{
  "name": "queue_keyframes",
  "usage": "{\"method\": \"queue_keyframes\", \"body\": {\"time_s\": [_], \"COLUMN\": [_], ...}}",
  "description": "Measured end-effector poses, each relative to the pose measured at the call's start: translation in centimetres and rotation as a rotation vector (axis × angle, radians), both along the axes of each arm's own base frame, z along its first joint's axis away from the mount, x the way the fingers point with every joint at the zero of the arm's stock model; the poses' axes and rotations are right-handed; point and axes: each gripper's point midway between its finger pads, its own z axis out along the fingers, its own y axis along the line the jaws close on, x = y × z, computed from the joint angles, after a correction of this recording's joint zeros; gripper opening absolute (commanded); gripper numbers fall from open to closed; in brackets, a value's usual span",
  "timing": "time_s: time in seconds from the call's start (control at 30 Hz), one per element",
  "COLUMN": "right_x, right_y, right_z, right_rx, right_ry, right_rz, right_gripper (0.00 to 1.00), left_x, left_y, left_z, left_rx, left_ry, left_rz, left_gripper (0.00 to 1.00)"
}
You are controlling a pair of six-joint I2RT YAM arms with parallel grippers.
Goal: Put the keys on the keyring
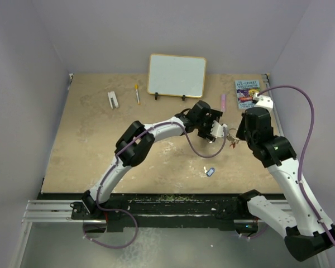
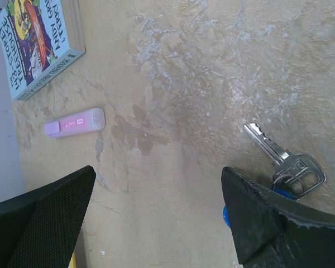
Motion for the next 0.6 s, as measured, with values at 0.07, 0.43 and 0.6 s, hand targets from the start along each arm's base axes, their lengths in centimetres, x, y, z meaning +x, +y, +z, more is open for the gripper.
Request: {"method": "queue_keyframes", "body": {"time_s": [0.07,0.43,0.6], "right_x": [-0.1,-0.4,-0.5], "right_y": [0.0,0.0,0.5], "right_z": [0.0,0.6,0.2], "right_rx": [0.000,0.021,0.049], "right_ry": [0.000,-0.024,-0.023], "right_rz": [-0.002,0.002,0.010], "right_gripper": [0.00,0.00,0.00], "left_x": [-0.2,-7.0,-9.2], "left_y": [0.0,7.5,9.6], "left_z": [-0.1,-1.3,-1.7], "left_rx": [-0.007,0.235,0.279], "left_ry": [0.002,0.158,0.262], "left_rz": [-0.014,-0.088,-0.084], "left_gripper": [0.98,0.98,0.97]}}
